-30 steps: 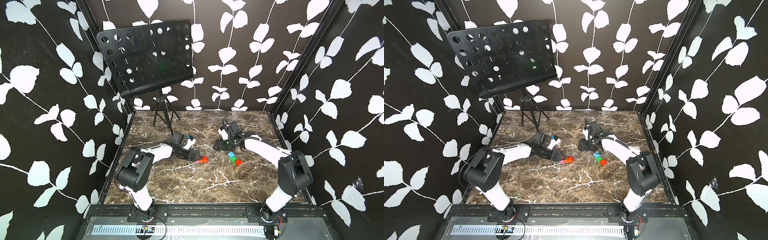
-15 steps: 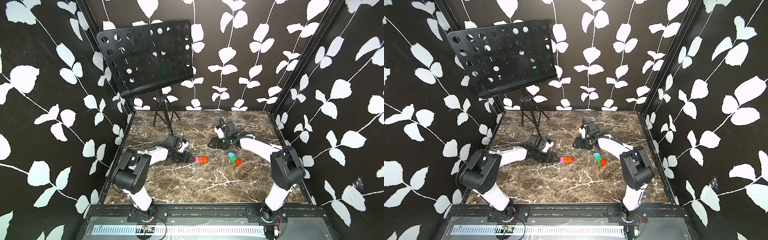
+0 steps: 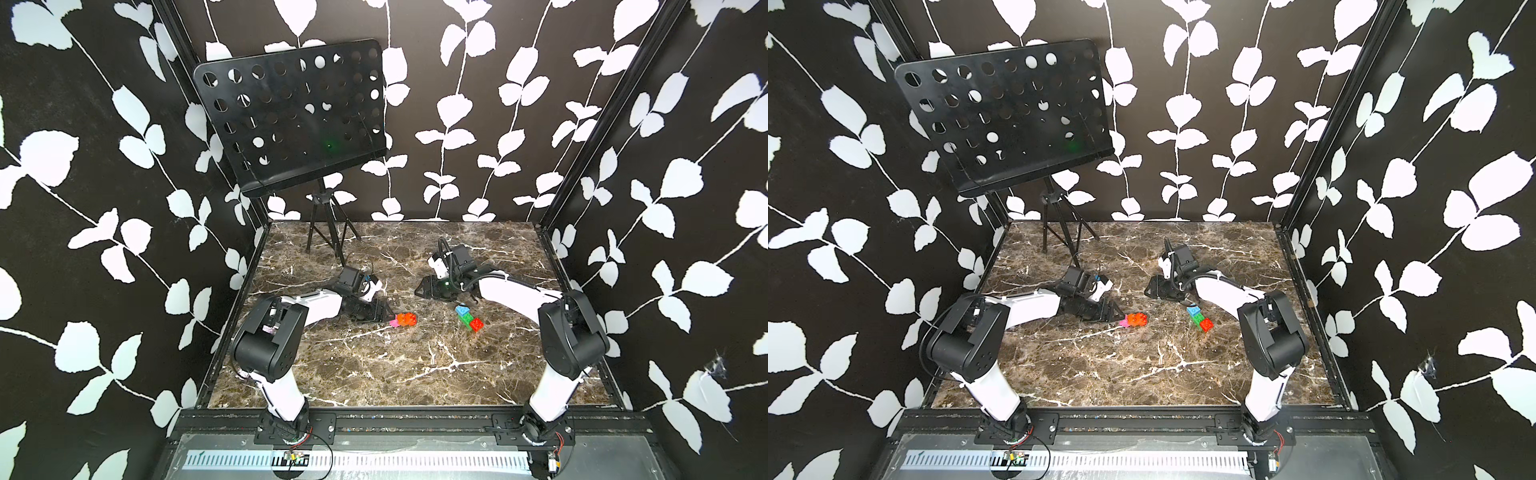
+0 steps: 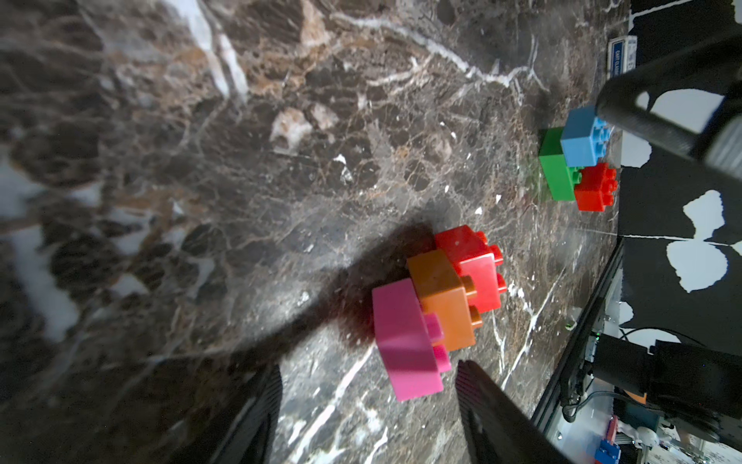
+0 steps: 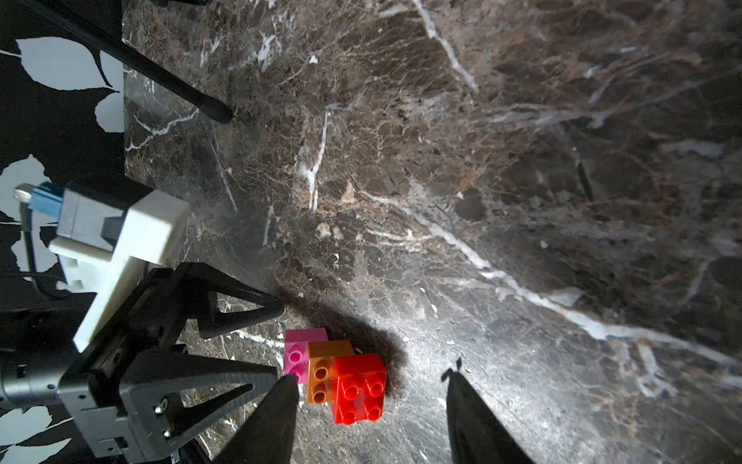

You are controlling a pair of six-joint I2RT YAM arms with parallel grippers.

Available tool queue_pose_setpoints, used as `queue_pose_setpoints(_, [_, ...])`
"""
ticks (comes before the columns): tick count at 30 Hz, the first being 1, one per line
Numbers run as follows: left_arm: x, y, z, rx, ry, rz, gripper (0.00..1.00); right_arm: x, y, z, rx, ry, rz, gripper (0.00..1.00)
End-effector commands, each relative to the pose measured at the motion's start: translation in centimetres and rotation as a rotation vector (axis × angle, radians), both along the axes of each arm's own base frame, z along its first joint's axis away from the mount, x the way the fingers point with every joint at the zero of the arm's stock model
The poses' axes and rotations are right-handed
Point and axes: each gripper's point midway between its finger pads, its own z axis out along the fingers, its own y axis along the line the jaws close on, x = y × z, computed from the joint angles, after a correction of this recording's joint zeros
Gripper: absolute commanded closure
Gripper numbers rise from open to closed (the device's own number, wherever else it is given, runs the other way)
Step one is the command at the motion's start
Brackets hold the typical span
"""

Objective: Assemble the letter y with lego
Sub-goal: Adjust the lego brick at the center of the board.

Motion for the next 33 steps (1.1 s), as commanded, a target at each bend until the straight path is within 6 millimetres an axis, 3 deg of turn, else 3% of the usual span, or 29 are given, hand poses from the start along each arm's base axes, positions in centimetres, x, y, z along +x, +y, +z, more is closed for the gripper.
queue_pose_setpoints(1, [-0.3, 1.0, -1.9, 0.081, 0.040, 0.022, 0.30, -0.2, 0.3, -0.6, 0.008, 0.012, 0.005, 0.42])
queue_pose_setpoints(24, [-0.8, 3.0, -3.4, 0.234, 0.005, -0.041, 0.36, -0.7, 0.6, -0.1, 0.032, 0.033, 0.017, 0.41])
queue_pose_setpoints(33, [-0.9, 3.3, -3.1, 0.246, -0.009, -0.035, 0.40, -2.1, 0.7, -0.7, 0.082, 0.118, -0.019, 0.40])
